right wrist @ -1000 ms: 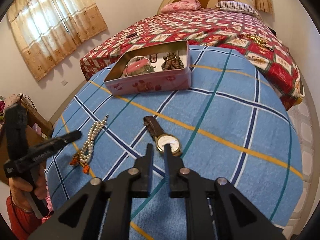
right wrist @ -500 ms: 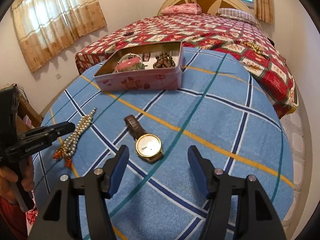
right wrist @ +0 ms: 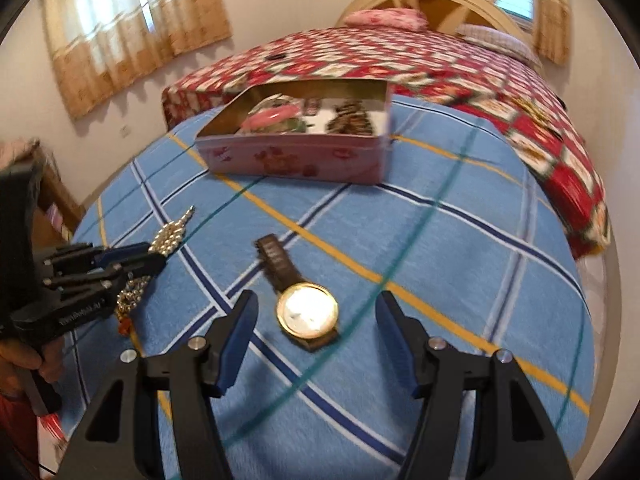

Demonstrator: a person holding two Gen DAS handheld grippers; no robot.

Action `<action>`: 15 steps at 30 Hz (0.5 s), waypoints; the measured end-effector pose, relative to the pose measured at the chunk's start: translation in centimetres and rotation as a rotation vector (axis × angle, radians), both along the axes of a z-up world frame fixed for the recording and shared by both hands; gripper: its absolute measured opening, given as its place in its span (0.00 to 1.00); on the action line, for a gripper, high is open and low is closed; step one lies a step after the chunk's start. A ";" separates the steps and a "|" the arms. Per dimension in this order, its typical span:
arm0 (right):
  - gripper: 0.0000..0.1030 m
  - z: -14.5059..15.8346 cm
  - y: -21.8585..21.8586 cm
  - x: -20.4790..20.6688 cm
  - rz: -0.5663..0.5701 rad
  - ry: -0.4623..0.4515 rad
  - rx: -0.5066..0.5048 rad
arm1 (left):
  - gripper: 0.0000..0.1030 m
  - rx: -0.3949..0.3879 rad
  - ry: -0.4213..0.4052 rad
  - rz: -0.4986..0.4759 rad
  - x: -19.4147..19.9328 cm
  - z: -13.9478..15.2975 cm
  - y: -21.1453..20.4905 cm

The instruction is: Organize jewelry

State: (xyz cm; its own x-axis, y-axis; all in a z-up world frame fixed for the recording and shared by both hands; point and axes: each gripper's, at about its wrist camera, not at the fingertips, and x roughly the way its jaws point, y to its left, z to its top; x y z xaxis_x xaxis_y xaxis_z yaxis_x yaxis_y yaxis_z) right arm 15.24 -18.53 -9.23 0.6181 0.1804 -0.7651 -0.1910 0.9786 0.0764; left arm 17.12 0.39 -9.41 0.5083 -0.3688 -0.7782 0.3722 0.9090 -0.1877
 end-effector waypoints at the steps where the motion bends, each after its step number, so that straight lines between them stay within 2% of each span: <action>1: 0.61 -0.4 0.5 0.4 0.007 0.006 -0.024 | 0.12 -0.016 0.001 0.000 0.0 0.0 0.1; 6: 0.61 -1.3 2.1 1.3 0.045 0.024 -0.091 | 0.12 -0.093 -0.045 0.001 -0.4 1.2 0.5; 7: 0.56 -1.3 2.2 1.3 0.046 0.022 -0.102 | 0.07 -0.105 -0.060 -0.003 -0.6 1.6 0.5; 8: 0.41 -1.3 2.1 1.3 0.044 0.017 -0.106 | 0.00 -0.112 -0.072 -0.008 -0.7 1.9 0.5; 10: 0.34 -1.2 1.8 1.5 0.038 0.027 -0.089 | 0.00 -0.143 -0.093 -0.017 -1.0 2.7 0.5; 12: 0.32 -1.1 1.4 1.5 0.022 0.035 -0.062 | 0.00 -0.151 -0.102 -0.019 -1.0 3.1 0.5; 14: 0.21 -0.5 0.9 1.2 0.007 0.015 -0.033 | 0.00 -0.153 -0.116 -0.019 -1.1 3.6 0.6; 15: 0.21 -0.1 0.7 1.1 -0.005 0.013 -0.016 | 0.00 -0.151 -0.122 -0.016 -1.0 3.8 0.7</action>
State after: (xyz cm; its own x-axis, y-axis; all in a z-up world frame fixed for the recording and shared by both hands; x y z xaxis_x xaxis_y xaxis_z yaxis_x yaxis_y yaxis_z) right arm 16.39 -17.86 -9.32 0.6086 0.1653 -0.7761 -0.1855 0.9806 0.0634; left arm 16.07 1.10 -5.66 0.5884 -0.4856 -0.6465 0.4146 0.8676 -0.2743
